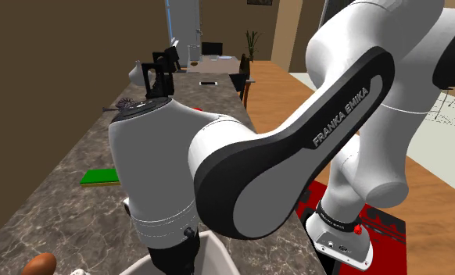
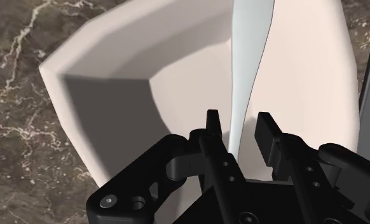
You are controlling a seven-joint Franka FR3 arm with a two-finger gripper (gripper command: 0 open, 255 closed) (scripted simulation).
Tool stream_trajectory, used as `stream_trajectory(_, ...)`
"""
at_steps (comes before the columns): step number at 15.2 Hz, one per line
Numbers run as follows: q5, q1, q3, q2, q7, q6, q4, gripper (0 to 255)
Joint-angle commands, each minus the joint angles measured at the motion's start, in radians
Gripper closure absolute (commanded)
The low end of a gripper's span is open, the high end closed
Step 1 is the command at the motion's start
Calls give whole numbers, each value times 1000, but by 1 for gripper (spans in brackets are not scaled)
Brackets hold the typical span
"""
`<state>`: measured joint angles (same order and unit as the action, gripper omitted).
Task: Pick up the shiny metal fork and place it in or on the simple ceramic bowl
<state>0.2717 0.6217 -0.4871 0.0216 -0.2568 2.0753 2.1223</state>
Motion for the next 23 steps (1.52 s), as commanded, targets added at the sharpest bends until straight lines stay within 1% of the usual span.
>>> stream_trajectory(1, -1, -1, 1, -4, 1, 5, 4, 255)
stream_trajectory(5, -1, -1, 1, -4, 1, 5, 4, 255)
stream_trajectory(6, -2, -1, 1, -5, 1, 4, 2, 0)
stream_trajectory(11, -1, -1, 1, -4, 1, 5, 4, 0)
stream_trajectory(15, 2, -17, 19, 38, 7, -123, -81, 0)
stream_trajectory(23, 2, -17, 19, 38, 7, -123, -81, 0)
